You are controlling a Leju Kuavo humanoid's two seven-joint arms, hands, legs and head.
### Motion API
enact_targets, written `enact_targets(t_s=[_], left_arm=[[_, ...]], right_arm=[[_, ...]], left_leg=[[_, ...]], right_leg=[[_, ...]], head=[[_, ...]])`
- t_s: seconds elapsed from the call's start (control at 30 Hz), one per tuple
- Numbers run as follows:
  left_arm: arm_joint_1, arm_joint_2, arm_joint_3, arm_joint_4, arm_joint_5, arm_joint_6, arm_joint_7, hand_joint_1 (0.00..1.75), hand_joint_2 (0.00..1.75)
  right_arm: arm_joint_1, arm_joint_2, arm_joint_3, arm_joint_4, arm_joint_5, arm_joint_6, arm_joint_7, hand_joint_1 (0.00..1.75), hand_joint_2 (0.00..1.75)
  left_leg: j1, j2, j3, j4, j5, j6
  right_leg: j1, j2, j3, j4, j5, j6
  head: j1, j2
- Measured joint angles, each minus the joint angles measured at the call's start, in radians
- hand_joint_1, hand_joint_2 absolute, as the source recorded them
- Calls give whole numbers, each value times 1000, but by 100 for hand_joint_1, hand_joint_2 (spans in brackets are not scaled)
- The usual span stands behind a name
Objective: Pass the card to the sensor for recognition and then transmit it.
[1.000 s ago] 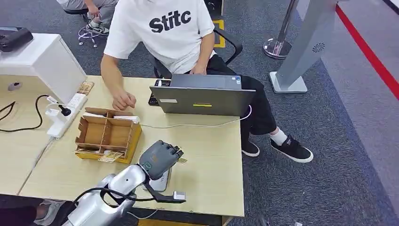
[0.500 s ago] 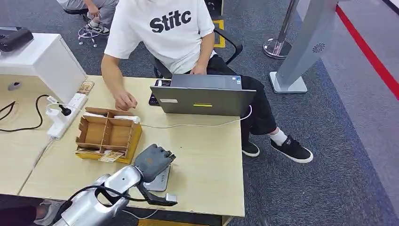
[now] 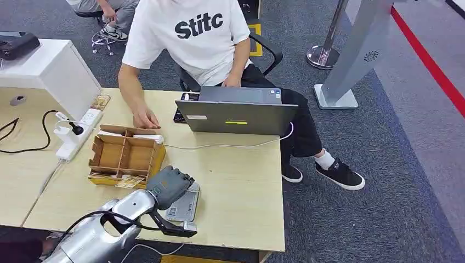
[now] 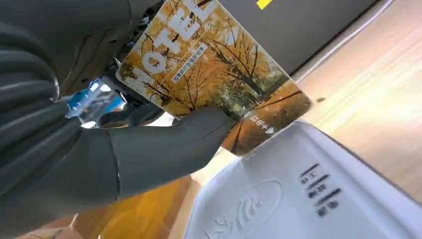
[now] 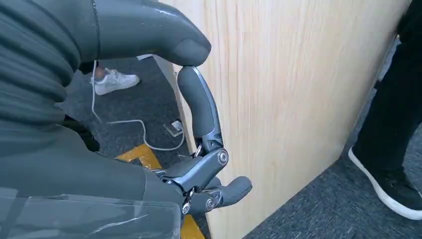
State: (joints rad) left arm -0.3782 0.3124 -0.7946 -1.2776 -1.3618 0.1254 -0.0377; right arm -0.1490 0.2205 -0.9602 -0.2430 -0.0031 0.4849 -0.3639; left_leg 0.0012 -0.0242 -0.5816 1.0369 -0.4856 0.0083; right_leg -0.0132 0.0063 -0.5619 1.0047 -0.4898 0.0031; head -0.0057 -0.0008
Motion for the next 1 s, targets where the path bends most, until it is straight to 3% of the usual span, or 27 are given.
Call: enact_targets(t_s=[0.07, 0.13, 0.27, 0.53, 0.83, 1.0], left_arm=[[1, -9, -2, 2, -23, 26, 25, 175, 175], [9, -47, 11, -1, -94, 96, 88, 175, 175], [29, -128, 101, -77, -197, 156, 170, 175, 175], [34, -177, 320, -158, -206, 158, 161, 175, 175], [36, -205, 458, -177, -206, 169, 187, 175, 175], [36, -215, 520, -177, -206, 192, 162, 175, 175]], right_arm=[[0, 0, -1, 0, 0, 0, -2, 0, 175], [1, 0, -2, 0, 2, 0, -4, 0, 175], [-1, 0, -1, 0, 12, -8, -1, 0, 175], [-4, 0, 15, 0, 23, -15, 13, 0, 175], [-9, 0, 24, 0, 34, -17, 27, 0, 175], [-14, 0, 32, 0, 35, -17, 29, 0, 175]], left_leg=[[0, 0, 0, 0, 0, 0], [0, -1, -1, 0, 1, 0], [0, -2, -2, 0, 1, 1], [0, -1, -2, 0, 1, 0], [0, -1, -2, 0, 2, -1], [0, -1, -2, 0, 2, -1]], right_leg=[[0, 0, 0, 0, 0, 0], [-1, 0, 0, 0, 0, 0], [-1, -1, -1, 0, 1, 1], [0, 0, -1, 0, 1, 1], [0, 0, -1, 1, 1, 1], [0, -1, -1, 1, 1, 1]], head=[[0, 0], [0, 0], [0, 0], [0, 0], [0, 0], [0, 0]])
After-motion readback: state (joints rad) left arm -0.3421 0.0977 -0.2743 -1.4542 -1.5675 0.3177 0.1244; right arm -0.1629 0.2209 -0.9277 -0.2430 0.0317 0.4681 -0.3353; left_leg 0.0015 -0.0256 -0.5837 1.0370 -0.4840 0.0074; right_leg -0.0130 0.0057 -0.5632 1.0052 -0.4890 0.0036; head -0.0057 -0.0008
